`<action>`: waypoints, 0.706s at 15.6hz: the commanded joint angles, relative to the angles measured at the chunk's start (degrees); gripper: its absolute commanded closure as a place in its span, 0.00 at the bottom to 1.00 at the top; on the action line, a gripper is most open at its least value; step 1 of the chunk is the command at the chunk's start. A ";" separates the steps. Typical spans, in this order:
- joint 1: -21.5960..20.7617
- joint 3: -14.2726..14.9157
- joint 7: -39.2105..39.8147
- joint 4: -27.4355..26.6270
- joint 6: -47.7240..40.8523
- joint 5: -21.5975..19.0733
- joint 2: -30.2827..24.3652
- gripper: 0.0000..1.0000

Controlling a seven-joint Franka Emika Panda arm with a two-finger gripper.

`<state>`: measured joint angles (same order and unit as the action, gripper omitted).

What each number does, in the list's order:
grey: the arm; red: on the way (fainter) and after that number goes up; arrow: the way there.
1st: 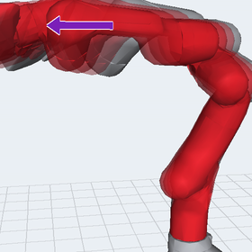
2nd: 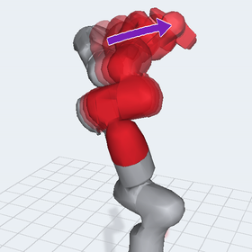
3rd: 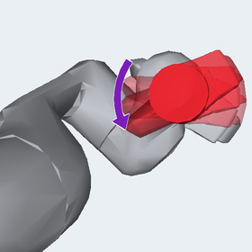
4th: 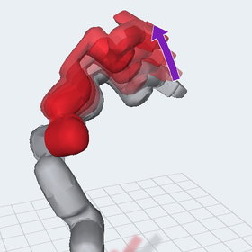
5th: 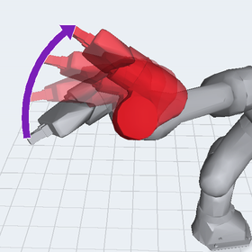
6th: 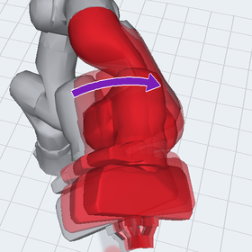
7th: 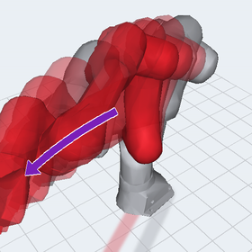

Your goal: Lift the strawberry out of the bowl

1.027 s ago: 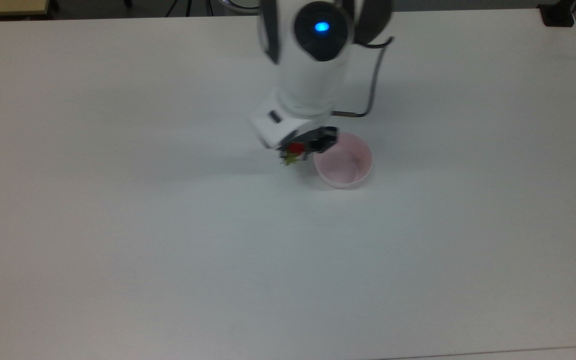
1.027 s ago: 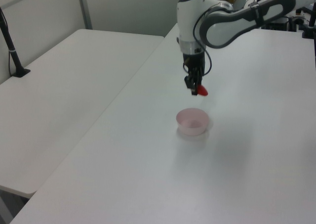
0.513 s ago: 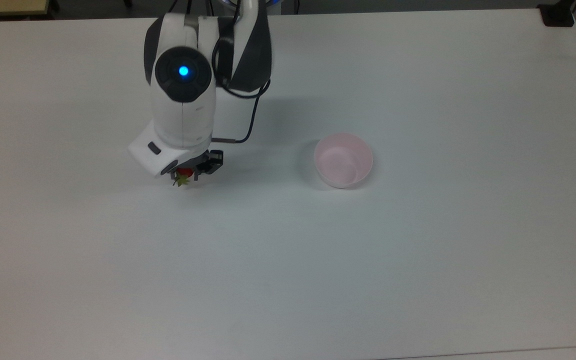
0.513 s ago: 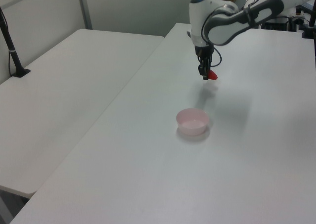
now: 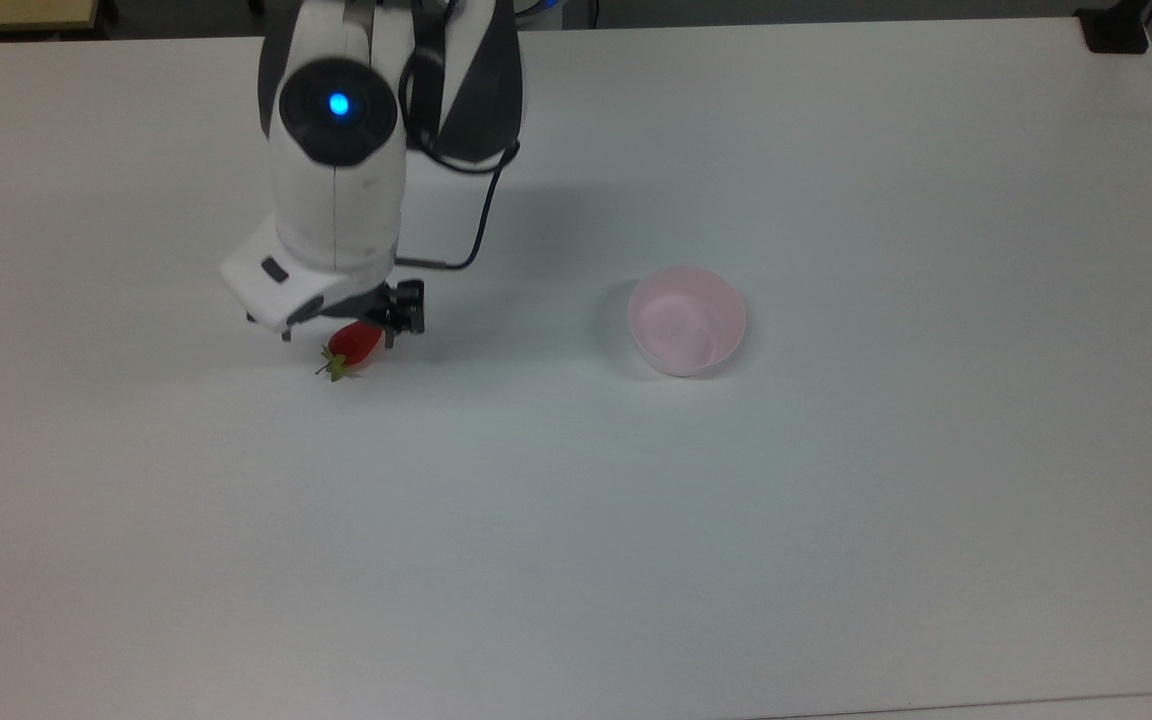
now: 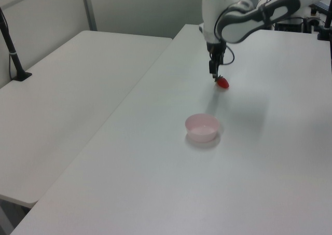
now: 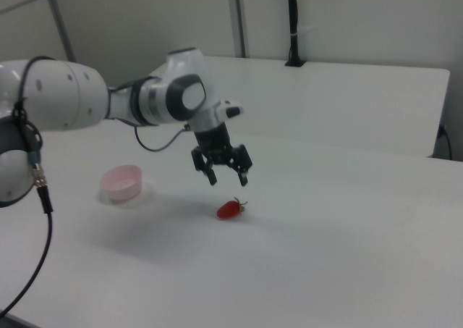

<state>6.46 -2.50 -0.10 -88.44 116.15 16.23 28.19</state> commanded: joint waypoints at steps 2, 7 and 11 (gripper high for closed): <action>-2.85 -0.49 -0.43 -1.64 -10.39 -5.57 -10.95 0.00; -4.35 -0.31 -4.90 -1.64 -20.60 -10.68 -20.53 0.00; -4.79 -0.22 -7.46 -1.91 -23.16 -11.13 -23.44 0.00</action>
<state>2.33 -3.25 -5.58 -88.10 93.41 6.00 7.01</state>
